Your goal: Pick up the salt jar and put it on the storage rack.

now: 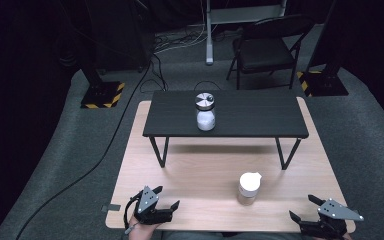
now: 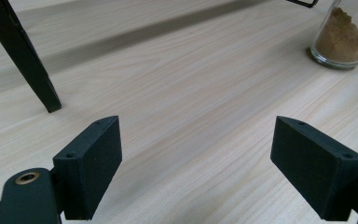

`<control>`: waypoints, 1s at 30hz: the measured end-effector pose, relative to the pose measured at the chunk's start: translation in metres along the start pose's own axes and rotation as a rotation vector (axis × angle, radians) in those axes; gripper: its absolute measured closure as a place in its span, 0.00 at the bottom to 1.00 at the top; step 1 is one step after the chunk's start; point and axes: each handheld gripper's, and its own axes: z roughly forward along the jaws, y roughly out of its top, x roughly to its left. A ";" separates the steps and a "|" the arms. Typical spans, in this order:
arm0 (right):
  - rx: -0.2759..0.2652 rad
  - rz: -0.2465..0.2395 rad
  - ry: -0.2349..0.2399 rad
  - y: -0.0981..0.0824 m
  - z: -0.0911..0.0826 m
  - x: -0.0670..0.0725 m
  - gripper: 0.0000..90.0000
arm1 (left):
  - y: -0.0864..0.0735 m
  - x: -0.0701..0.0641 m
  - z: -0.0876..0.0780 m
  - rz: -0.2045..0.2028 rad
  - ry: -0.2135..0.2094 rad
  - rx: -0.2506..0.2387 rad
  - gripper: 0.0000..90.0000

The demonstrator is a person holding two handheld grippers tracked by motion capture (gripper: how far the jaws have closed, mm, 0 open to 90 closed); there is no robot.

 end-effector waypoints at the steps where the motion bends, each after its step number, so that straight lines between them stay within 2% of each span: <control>1: 0.000 0.000 0.000 0.000 0.000 0.000 0.10 | 0.000 0.000 0.000 0.000 0.000 0.000 0.17; 13: 0.003 -0.004 0.002 0.000 0.001 0.000 0.10 | 0.001 0.000 -0.001 0.007 -0.002 0.004 0.17; 30: 0.004 -0.008 0.001 0.001 0.000 0.001 0.10 | 0.000 0.000 -0.002 -0.004 0.010 -0.001 0.17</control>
